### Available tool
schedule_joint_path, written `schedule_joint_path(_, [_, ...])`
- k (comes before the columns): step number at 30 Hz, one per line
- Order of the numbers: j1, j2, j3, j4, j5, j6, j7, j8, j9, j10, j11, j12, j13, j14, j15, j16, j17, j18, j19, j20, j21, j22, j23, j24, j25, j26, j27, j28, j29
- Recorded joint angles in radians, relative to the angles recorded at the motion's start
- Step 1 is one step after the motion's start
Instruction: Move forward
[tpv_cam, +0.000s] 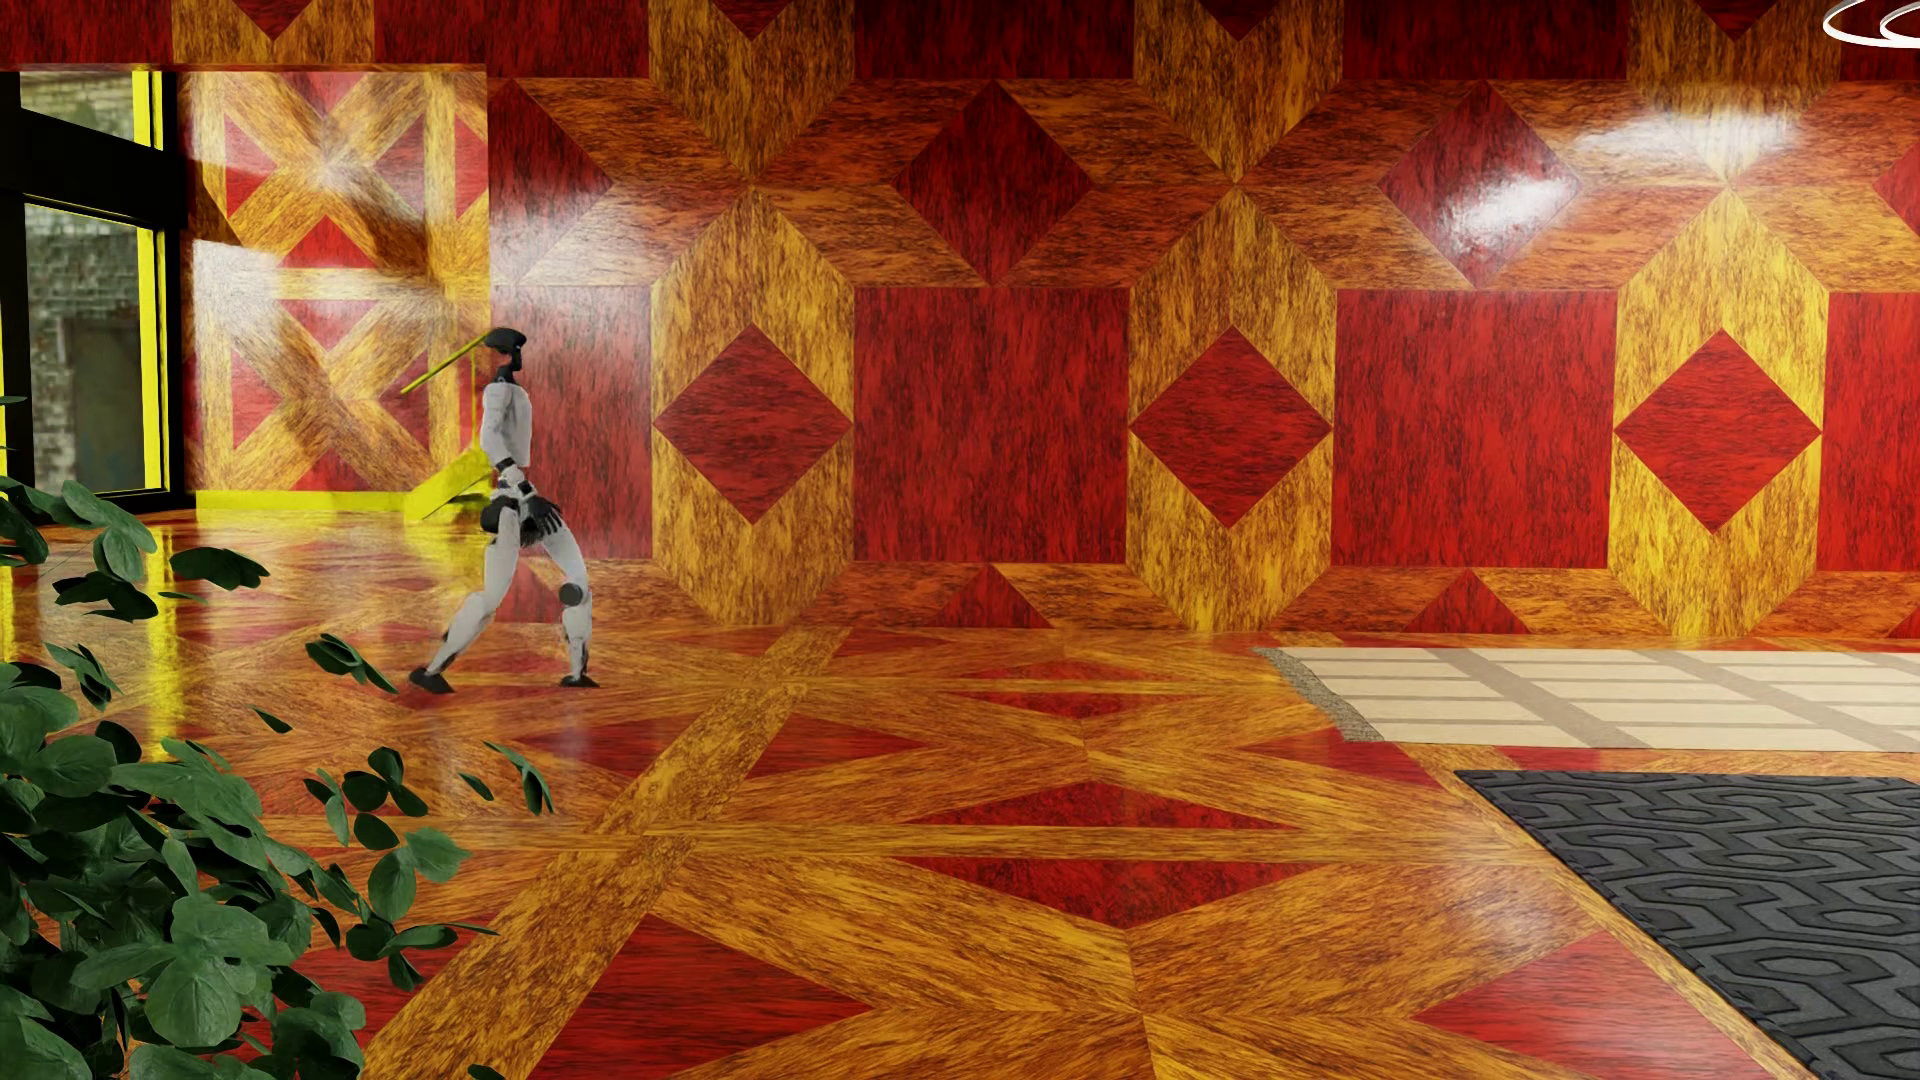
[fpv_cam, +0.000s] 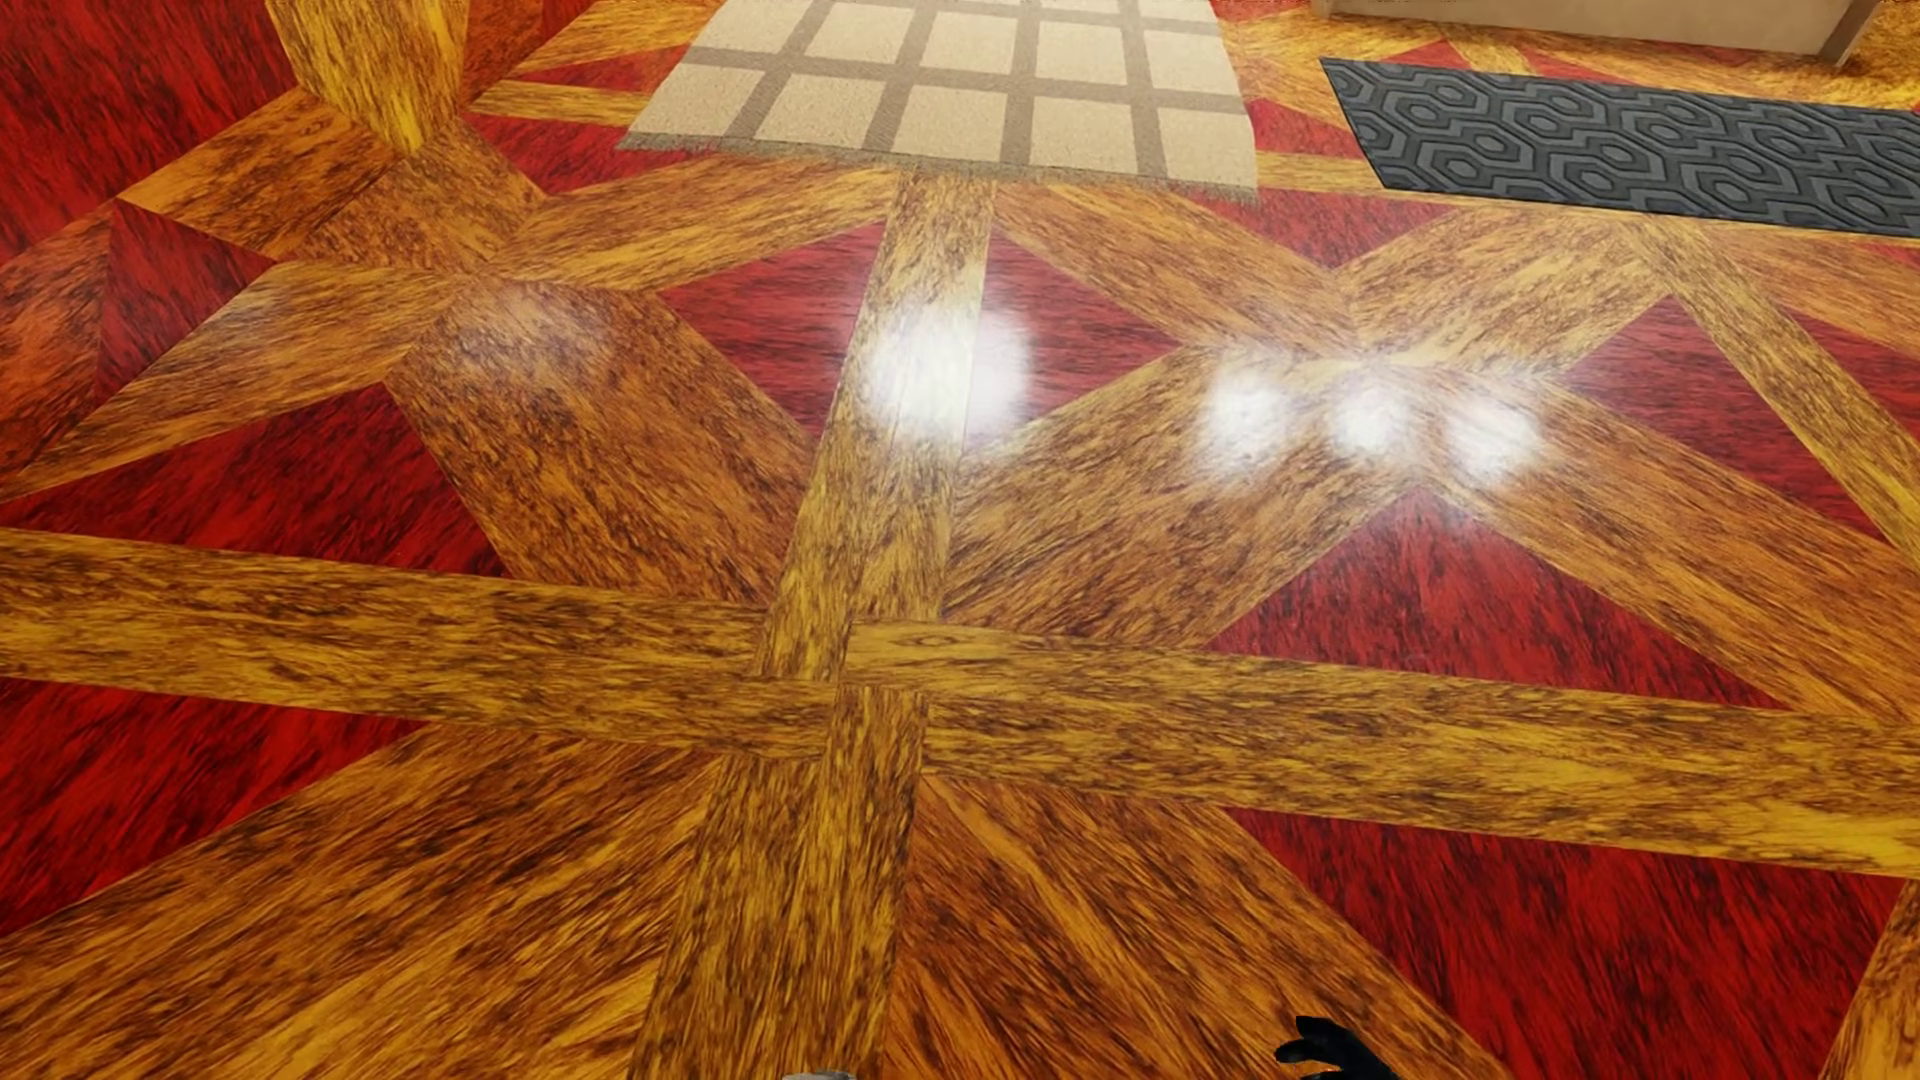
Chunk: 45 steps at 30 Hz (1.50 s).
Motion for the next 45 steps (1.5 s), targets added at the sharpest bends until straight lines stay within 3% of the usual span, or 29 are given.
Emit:
schedule_joint_path(2, [-0.002,-0.005,-0.001,-0.026,-0.016,-0.025,0.0,0.0,-0.001,0.14,0.162,-0.006,0.026,0.024,0.3,-0.008,0.027,0.0,0.0,-0.056,-0.019,0.077,0.021,0.0,0.0,0.0,0.0,0.0,0.0])
schedule_joint_path(4, [0.049,-0.17,-0.008,-0.062,-0.042,-0.023,0.0,0.0,-0.01,0.207,0.46,-0.004,0.052,-0.096,0.598,-0.013,0.033,0.0,0.0,-0.038,0.035,0.054,0.033,0.0,0.0,0.0,0.0,0.0,0.0])
schedule_joint_path(5, [0.099,-0.288,-0.029,-0.09,-0.05,-0.016,0.0,0.0,0.002,0.212,0.64,-0.014,0.06,-0.157,0.691,-0.016,0.025,0.0,0.0,-0.047,0.081,0.033,0.03,0.0,0.0,0.0,0.0,0.0,0.0])
schedule_joint_path(7, [0.242,-0.447,-0.097,-0.112,-0.044,-0.001,0.0,0.0,0.026,0.173,0.841,-0.05,0.079,-0.213,0.532,-0.008,0.043,0.0,0.0,-0.048,0.102,-0.013,0.05,0.0,0.0,0.0,0.0,0.0,0.0])
schedule_joint_path(9, [0.386,-0.587,-0.209,-0.103,-0.026,0.023,0.0,0.0,0.039,0.093,0.78,-0.11,0.113,-0.231,0.437,0.008,0.063,0.0,0.0,-0.032,0.118,-0.04,0.069,0.0,0.0,0.0,0.0,0.0,0.0])
schedule_joint_path(12, [0.553,-0.714,-0.34,-0.085,-0.022,0.041,0.0,0.0,0.057,0.019,0.364,-0.179,0.191,-0.302,0.651,0.037,0.056,0.0,0.0,0.045,0.149,-0.154,0.011,0.0,0.0,0.0,0.0,0.0,0.0])
schedule_joint_path(13, [0.591,-0.73,-0.368,-0.081,-0.024,0.035,0.0,0.0,0.053,0.008,0.191,-0.2,0.214,-0.33,0.639,0.052,0.059,0.0,0.0,0.062,0.169,-0.197,0.0,0.0,0.0,0.0,0.0,0.0,0.0])
schedule_joint_path(14, [0.634,-0.719,-0.383,-0.079,-0.015,0.029,0.0,0.0,0.046,-0.001,0.033,-0.22,0.23,-0.358,0.44,0.062,0.068,0.0,0.0,0.088,0.162,-0.227,-0.002,0.0,0.0,0.0,0.0,0.0,0.0])
schedule_joint_path(15, [0.682,-0.697,-0.401,-0.071,-0.014,0.024,0.0,0.0,0.041,-0.007,-0.017,-0.237,0.244,-0.378,0.163,0.069,0.076,0.0,0.0,0.102,0.181,-0.244,0.014,0.0,0.0,0.0,0.0,0.0,0.0])
schedule_joint_path(16, [0.707,-0.7,-0.424,-0.059,-0.012,0.025,0.0,0.0,0.037,0.009,-0.012,-0.244,0.251,-0.374,0.083,0.07,0.082,0.0,0.0,0.124,0.184,-0.258,0.024,0.0,0.0,0.0,0.0,0.0,0.0])
schedule_joint_path(17, [0.725,-0.741,-0.418,-0.046,0.008,0.033,0.0,0.0,0.032,0.042,-0.008,-0.253,0.261,-0.335,0.186,0.07,0.085,0.0,0.0,0.127,0.202,-0.252,0.042,0.0,0.0,0.0,0.0,0.0,0.0])
schedule_joint_path(18, [0.738,-0.741,-0.419,-0.028,0.042,0.039,0.0,0.0,0.024,0.083,0.014,-0.243,0.263,-0.259,0.354,0.064,0.09,0.0,0.0,0.149,0.216,-0.245,0.07,0.0,0.0,0.0,0.0,0.0,0.0])
schedule_joint_path(19, [0.745,-0.746,-0.41,-0.017,0.068,0.048,0.0,0.0,0.01,0.145,0.049,-0.219,0.264,-0.112,0.464,0.051,0.094,0.0,0.0,0.153,0.218,-0.213,0.111,0.0,0.0,0.0,0.0,0.0,0.0])
schedule_joint_path(20, [0.692,-0.739,-0.4,0.013,0.093,0.058,0.0,0.0,-0.011,0.273,0.103,-0.185,0.269,0.085,0.51,0.033,0.096,0.0,0.0,0.167,0.212,-0.163,0.142,0.0,0.0,0.0,0.0,0.0,0.0])
schedule_joint_path(21, [0.614,-0.699,-0.389,0.033,0.111,0.055,0.0,0.0,-0.013,0.419,0.13,-0.17,0.261,0.227,0.48,0.026,0.101,0.0,0.0,0.15,0.2,-0.123,0.164,0.0,0.0,0.0,0.0,0.0,0.0])
schedule_joint_path(22, [0.511,-0.652,-0.38,0.049,0.132,0.055,0.0,0.0,-0.007,0.59,0.144,-0.16,0.26,0.216,0.436,0.02,0.097,0.0,0.0,0.129,0.178,-0.079,0.143,0.0,0.0,0.0,0.0,0.0,0.0])
schedule_joint_path(24, [0.335,-0.507,-0.306,0.05,0.141,0.035,0.0,0.0,0.009,0.831,0.131,-0.154,0.231,-0.126,0.324,0.01,0.091,0.0,0.0,0.071,0.163,0.011,0.14,0.0,0.0,0.0,0.0,0.0,0.0])
schedule_joint_path(25, [0.264,-0.417,-0.251,0.044,0.135,0.026,0.0,0.0,0.015,0.859,0.092,-0.148,0.199,-0.177,0.261,0.001,0.08,0.0,0.0,0.073,0.152,0.033,0.133,0.0,0.0,0.0,0.0,0.0,0.0])
schedule_joint_path(28, [0.093,-0.209,-0.1,0.038,0.081,0.0,0.0,0.0,0.032,0.617,0.014,-0.084,0.11,-0.193,0.11,-0.009,0.039,0.0,0.0,0.056,0.121,-0.002,0.08,0.0,0.0,0.0,0.0,0.0,0.0])
schedule_joint_path(31, [0.047,-0.07,-0.015,0.033,0.052,-0.004,0.0,0.0,0.017,0.107,-0.02,-0.027,0.012,-0.047,-0.026,-0.015,0.015,0.0,0.0,0.054,0.061,-0.042,0.028,0.0,0.0,0.0,0.0,0.0,0.0])
schedule_joint_path(32, [0.057,-0.041,0.001,0.026,0.037,-0.007,0.0,0.0,0.006,-0.357,-0.018,-0.015,-0.014,0.24,-0.048,-0.017,0.015,0.0,0.0,0.045,0.047,-0.016,0.007,0.0,0.0,0.0,0.0,0.0,0.0])
schedule_joint_path(33, [0.035,-0.013,0.017,0.021,0.023,-0.008,0.0,0.0,0.005,-0.085,-0.015,-0.004,-0.038,0.12,-0.035,-0.024,0.016,0.0,0.0,0.059,0.034,-0.007,-0.01,0.0,0.0,0.0,0.0,0.0,0.0])
schedule_joint_path(34, [0.002,0.013,0.029,0.006,0.002,-0.015,0.0,0.0,0.01,0.021,0.0,0.003,-0.045,-0.039,0.028,-0.027,0.021,0.0,0.0,0.049,0.008,0.011,-0.03,0.0,0.0,0.0,0.0,0.0,0.0])
schedule_joint_path(36, [-0.012,-0.015,0.047,-0.024,-0.023,-0.026,0.0,0.0,-0.009,0.155,0.178,0.023,-0.017,0.014,0.31,-0.037,0.053,0.0,0.0,0.02,-0.012,0.058,-0.025,0.0,0.0,0.0,0.0,0.0,0.0])
schedule_joint_path(37, [0.027,-0.069,0.029,-0.067,-0.041,-0.035,0.0,0.0,-0.01,0.192,0.314,0.033,0.015,-0.051,0.465,-0.042,0.066,0.0,0.0,0.038,-0.007,0.066,-0.021,0.0,0.0,0.0,0.0,0.0,0.0])
schedule_joint_path(38, [0.074,-0.174,0.01,-0.09,-0.038,-0.035,0.0,0.0,-0.008,0.197,0.509,0.027,0.024,-0.108,0.521,-0.042,0.074,0.0,0.0,0.03,0.01,0.056,-0.016,0.0,0.0,0.0,0.0,0.0,0.0])
schedule_joint_path(41, [0.296,-0.452,-0.114,-0.125,-0.022,-0.007,0.0,0.0,0.009,0.122,0.841,-0.031,0.078,-0.182,0.467,-0.031,0.082,0.0,0.0,0.014,0.067,0.009,0.032,0.0,0.0,0.0,0.0,0.0,0.0])
schedule_joint_path(43, [0.454,-0.584,-0.227,-0.11,-0.009,0.028,0.0,0.0,0.026,0.049,0.739,-0.081,0.117,-0.207,0.495,-0.015,0.074,0.0,0.0,0.018,0.087,-0.052,0.081,0.0,0.0,0.0,0.0,0.0,0.0])
schedule_joint_path(45, [0.578,-0.671,-0.32,-0.094,-0.017,0.037,0.0,0.0,0.044,0.008,0.456,-0.134,0.162,-0.255,0.618,0.02,0.067,0.0,0.0,0.044,0.091,-0.145,0.113,0.0,0.0,0.0,0.0,0.0,0.0])
